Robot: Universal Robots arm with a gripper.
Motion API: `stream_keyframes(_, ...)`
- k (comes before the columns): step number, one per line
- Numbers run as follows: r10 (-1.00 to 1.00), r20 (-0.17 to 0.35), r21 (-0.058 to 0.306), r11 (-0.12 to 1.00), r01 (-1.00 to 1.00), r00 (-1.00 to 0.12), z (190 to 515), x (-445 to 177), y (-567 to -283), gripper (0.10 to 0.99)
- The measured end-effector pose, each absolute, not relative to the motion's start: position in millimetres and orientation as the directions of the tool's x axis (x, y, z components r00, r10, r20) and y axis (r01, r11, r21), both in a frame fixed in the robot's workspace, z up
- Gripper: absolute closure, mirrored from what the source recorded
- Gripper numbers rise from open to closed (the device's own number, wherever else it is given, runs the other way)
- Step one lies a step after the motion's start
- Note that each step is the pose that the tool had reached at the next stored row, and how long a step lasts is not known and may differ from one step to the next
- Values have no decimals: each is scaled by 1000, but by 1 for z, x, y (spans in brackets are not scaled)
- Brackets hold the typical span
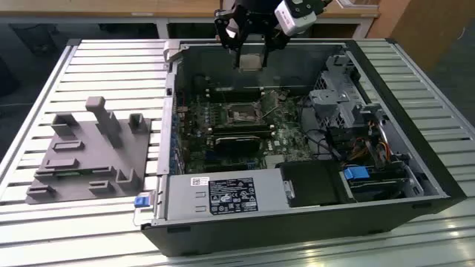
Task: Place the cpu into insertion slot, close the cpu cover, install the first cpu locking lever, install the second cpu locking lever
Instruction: 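Place the cpu into insertion slot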
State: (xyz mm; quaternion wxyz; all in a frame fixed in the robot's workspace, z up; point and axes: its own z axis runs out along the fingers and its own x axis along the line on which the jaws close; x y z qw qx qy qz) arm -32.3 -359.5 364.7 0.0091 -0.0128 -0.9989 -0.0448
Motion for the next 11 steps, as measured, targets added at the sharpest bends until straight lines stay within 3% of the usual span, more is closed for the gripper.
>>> stream_keyframes(11, 44, 19, 89, 995, 45, -999, 365, -32, -359, 549)
